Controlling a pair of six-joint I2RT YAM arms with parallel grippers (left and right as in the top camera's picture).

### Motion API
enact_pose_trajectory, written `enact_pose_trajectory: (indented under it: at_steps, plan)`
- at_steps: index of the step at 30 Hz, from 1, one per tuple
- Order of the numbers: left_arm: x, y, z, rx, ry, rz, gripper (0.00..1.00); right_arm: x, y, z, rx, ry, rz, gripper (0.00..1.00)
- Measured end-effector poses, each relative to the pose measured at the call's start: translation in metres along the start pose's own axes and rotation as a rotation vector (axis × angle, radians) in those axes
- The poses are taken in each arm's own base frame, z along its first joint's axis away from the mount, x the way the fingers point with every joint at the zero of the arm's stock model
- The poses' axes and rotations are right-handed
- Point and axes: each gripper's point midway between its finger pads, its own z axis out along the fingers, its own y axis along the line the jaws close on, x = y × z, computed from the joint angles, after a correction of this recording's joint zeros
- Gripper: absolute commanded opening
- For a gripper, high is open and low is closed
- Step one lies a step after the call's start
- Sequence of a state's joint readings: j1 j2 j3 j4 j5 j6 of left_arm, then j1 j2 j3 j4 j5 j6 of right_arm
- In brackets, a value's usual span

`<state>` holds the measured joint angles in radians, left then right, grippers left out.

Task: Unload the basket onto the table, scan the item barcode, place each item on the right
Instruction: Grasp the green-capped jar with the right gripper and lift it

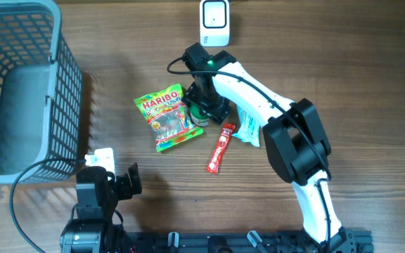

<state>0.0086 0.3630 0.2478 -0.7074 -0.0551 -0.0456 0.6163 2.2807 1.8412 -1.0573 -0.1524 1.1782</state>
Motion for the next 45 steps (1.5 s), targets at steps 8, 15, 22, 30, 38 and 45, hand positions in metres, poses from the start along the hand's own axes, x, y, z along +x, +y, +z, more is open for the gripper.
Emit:
enact_pose_trajectory:
  at_steps: [8, 15, 22, 30, 38, 45]
  plan:
    - [0.000, 0.000, 0.000, 0.000, 0.000, 0.000, 1.00, 0.000, 0.000, 0.000, 0.002, 0.001, -0.052, 0.56]
    - [0.000, 0.000, 0.000, 0.000, 0.000, 0.000, 1.00, -0.007, -0.015, -0.004, 0.040, 0.021, -0.146, 0.54]
    - [0.000, 0.000, 0.000, 0.000, 0.000, 0.000, 1.00, -0.012, -0.036, -0.053, 0.044, 0.022, -0.222, 0.54]
    - [0.000, 0.000, 0.000, 0.000, 0.000, 0.000, 1.00, 0.016, -0.052, -0.105, -0.002, 0.106, -0.461, 0.55]
    - [0.000, 0.000, 0.000, 0.000, 0.000, 0.000, 1.00, 0.056, -0.075, -0.114, -0.018, 0.323, -0.687, 0.55]
    - [0.000, 0.000, 0.000, 0.000, 0.000, 0.000, 1.00, 0.065, -0.073, -0.117, -0.062, 0.367, -0.739, 0.55]
